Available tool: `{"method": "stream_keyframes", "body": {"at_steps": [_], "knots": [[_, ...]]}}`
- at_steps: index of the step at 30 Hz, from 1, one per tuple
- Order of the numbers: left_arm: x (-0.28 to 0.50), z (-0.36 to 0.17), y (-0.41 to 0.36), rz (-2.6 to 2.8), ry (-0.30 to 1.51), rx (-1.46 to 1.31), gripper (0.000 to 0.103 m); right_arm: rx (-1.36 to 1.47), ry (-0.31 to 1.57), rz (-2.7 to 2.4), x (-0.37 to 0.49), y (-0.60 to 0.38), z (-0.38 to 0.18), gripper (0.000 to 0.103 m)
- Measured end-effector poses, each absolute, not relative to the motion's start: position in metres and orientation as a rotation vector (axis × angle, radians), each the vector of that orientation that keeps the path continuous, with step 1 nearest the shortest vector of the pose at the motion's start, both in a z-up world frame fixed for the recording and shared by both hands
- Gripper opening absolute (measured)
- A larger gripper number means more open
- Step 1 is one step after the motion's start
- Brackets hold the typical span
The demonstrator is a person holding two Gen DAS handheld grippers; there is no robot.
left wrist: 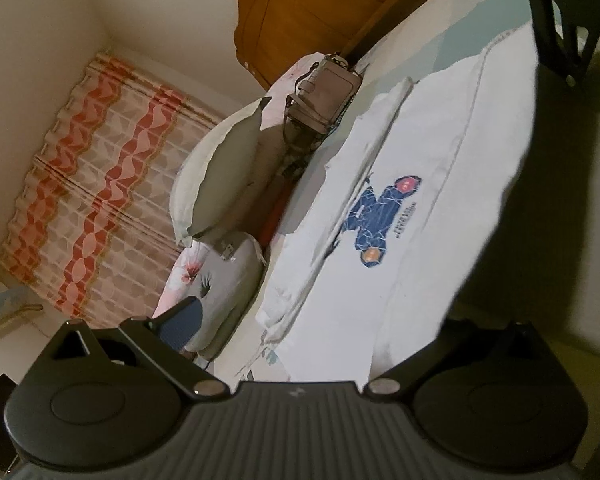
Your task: Fold clothes
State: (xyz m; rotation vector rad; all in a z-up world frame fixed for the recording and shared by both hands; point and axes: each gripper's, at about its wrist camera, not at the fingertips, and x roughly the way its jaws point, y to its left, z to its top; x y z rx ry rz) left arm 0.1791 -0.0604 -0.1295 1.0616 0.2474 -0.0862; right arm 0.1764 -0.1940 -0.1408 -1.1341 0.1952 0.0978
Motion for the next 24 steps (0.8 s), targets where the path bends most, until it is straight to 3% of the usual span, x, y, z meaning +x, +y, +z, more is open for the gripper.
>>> {"method": "stream_keyframes", "body": {"at_steps": [24], "knots": [[0.314,-0.102,-0.035,-0.072,0.255,1.001,0.102,-1.146,0.165,-0.006,0.307,-0.179,-0.109,0.103]]}}
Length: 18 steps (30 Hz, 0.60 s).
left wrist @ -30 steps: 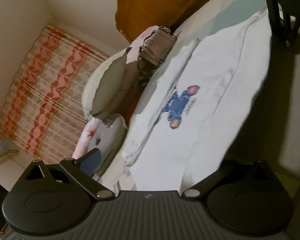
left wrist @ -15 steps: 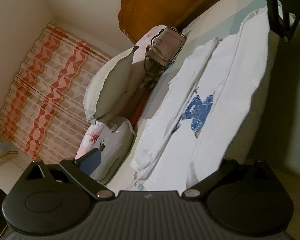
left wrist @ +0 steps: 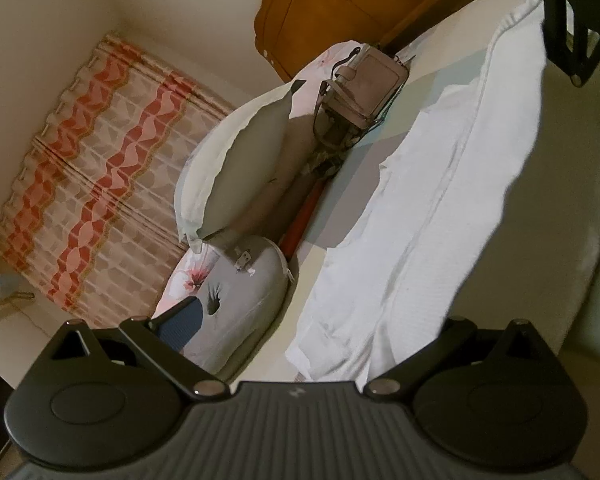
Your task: Fold clothes
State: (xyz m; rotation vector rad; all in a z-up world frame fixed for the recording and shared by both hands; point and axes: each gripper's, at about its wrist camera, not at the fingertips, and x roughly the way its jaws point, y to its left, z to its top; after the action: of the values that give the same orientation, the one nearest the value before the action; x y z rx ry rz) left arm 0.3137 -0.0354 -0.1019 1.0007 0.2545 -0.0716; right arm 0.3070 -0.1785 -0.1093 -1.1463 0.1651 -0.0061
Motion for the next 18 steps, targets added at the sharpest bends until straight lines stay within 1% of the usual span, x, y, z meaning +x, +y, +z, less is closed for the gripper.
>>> {"method": "stream_keyframes", "body": {"at_steps": [9,18], "knots": [[0.373,-0.099,-0.029,-0.074,0.288,0.964,0.102,-1.138,0.192,-0.013,0.365,-0.181,-0.114,0.103],[0.440,-0.116,-0.025,-0.051,0.321,0.944,0.102,-1.116,0.236,-0.017,0.430,-0.188,-0.128,0.103]]}}
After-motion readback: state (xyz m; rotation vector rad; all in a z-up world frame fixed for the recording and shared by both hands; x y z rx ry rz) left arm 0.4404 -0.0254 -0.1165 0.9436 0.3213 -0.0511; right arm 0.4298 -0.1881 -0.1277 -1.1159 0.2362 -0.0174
